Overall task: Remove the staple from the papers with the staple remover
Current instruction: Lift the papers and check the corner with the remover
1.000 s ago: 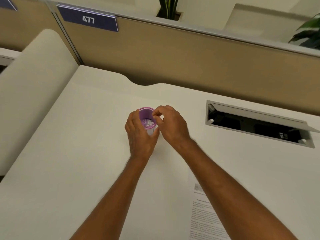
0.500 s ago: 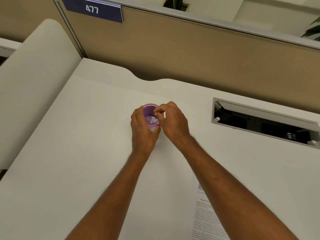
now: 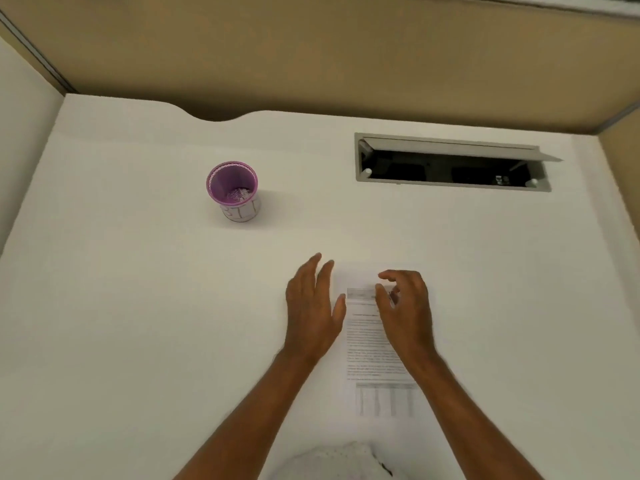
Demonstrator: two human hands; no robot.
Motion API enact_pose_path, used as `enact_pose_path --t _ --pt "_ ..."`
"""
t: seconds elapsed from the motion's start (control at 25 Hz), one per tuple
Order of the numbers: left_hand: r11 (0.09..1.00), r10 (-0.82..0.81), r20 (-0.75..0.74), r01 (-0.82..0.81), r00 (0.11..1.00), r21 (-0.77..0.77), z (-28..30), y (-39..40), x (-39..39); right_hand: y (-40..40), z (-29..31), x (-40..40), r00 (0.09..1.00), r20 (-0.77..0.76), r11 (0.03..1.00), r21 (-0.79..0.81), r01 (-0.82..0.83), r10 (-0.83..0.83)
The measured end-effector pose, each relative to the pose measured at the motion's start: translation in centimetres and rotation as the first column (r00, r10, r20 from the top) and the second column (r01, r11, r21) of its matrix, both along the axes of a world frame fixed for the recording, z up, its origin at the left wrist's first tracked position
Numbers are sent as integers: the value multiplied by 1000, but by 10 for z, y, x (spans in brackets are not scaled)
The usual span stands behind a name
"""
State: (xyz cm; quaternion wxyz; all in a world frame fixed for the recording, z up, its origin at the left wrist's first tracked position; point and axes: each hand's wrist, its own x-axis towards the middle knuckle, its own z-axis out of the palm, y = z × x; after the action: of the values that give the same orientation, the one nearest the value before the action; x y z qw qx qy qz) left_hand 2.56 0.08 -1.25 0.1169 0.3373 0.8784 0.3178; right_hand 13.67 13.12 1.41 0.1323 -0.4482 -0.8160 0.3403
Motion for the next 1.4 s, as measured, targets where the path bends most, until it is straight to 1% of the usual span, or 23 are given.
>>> enact_pose_path --t 0.04,0.12,0.2,0.28,0.36,0.44,0.52,0.64,0.72,0.8,0.92,1.0,1.08,1.16,1.2,1.28,1.4 --pt "996 -86 -3 86 996 -35 -3 0 21 0 -6 24 998 58 999 41 16 -19" --pt "979 -179 -3 178 984 -102 -12 -3 44 -2 -18 47 989 144 995 103 10 -25" --pt "949 -260 -20 252 965 -188 -16 -3 59 -2 -21 63 985 166 995 97 22 -38" --pt "922 -308 -49 285 950 -263 -18 -5 64 0 -26 69 984 176 995 96 8 -25" --pt "912 -323 -76 289 943 -289 -20 -6 65 1 -28 73 983 185 996 88 -10 -7" --pt "912 -325 -85 288 942 -293 -20 -6 65 4 -29 74 987 159 997 76 -14 2" --pt "909 -329 -81 293 941 -298 -20 -6 65 10 -29 79 993 115 995 95 7 -18" --pt "908 -334 -94 293 938 -299 -22 -7 66 35 -29 100 983 63 975 151 164 -175" --pt "909 -333 -100 291 937 -299 -23 -7 66 55 -31 119 954 89 949 162 269 -286" --pt "910 -333 -106 289 937 -296 -24 -8 68 67 -32 134 936 132 940 149 306 -325" --pt "913 -330 -109 288 938 -288 -28 -8 69 69 -33 142 943 153 950 145 276 -297" --pt "913 -328 -109 286 938 -290 -29 -8 69 67 -29 141 932 165 942 149 300 -322" --pt "912 -330 -106 288 938 -291 -29 -8 69 57 -24 139 930 115 929 176 326 -349" --pt "910 -335 -111 291 936 -296 -31 -9 69 37 -22 136 964 38 955 156 253 -262" --pt "907 -340 -115 293 933 -302 -32 -10 70 25 -21 133 978 40 974 99 202 -207" --pt "900 -356 -142 299 924 -317 -37 -13 72 6 -22 124 981 124 988 5 152 -151" --pt "904 -362 -202 289 910 -315 -44 -15 74 0 -20 104 957 231 983 -13 185 -177"
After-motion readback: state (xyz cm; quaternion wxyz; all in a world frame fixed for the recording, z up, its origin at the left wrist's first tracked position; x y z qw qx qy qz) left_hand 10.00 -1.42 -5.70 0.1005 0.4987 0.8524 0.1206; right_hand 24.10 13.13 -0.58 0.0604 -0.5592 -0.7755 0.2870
